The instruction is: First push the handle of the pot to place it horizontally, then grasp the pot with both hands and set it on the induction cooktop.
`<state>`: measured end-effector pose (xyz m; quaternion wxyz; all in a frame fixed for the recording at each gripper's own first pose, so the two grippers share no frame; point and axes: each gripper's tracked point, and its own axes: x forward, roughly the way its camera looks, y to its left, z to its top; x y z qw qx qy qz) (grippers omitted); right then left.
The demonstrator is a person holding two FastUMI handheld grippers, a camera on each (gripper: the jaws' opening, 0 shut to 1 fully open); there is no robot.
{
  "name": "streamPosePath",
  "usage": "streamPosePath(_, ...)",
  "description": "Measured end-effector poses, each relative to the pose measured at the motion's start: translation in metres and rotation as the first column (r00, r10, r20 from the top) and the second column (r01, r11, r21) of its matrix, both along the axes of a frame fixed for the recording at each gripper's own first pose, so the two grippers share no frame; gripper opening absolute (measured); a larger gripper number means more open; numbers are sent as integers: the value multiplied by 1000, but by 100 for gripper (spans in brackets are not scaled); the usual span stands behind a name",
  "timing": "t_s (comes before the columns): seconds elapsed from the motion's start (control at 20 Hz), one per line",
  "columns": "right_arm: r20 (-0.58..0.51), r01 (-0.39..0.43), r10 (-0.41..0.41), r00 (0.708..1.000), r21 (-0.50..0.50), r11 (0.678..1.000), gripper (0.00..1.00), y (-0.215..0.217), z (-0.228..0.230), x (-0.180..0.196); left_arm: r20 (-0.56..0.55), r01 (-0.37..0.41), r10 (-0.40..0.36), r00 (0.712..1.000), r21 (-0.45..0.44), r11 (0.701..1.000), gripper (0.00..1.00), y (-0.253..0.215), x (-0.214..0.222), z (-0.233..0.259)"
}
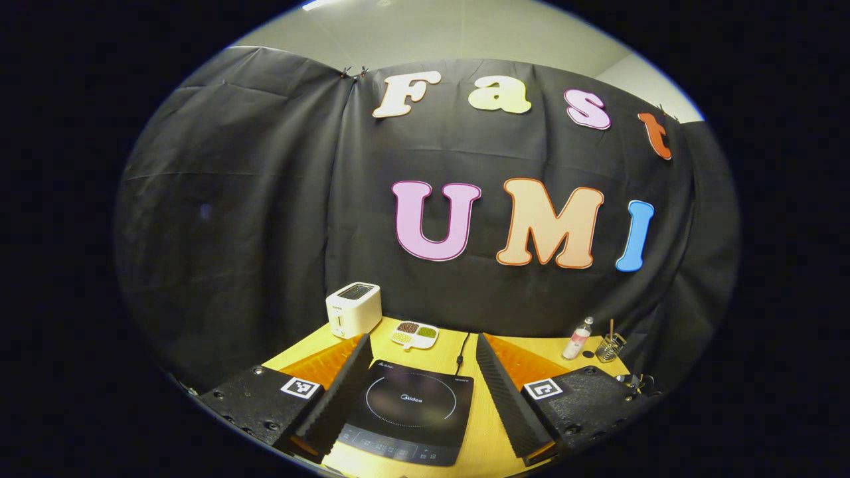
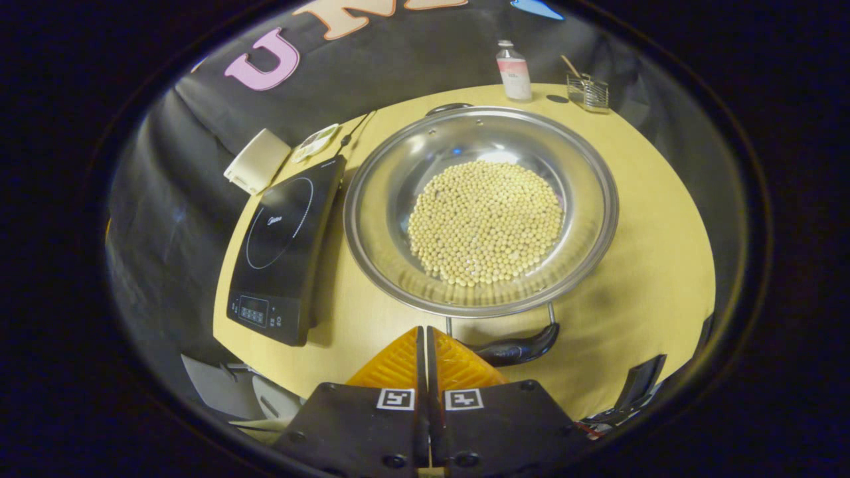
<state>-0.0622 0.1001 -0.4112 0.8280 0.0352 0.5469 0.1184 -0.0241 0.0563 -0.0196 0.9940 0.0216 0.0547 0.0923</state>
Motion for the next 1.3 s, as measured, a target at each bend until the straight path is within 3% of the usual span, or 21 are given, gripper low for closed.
streamPosePath(0.5,48,55,-48,998,-161,986,0,-73,-8,16,-14,27,-27,1000,6,1000,96,-15,8,-4)
streamPosePath(0.85,75,134,-123,990,-174,976,2,-107,-6,40,-18,26,-25,1000,8,1000,96,-16,9,-5)
streamPosePath(1.3,87,177,-163,983,-195,965,3,-132,-5,63,-26,31,-31,999,4,1000,96,-21,9,-8)
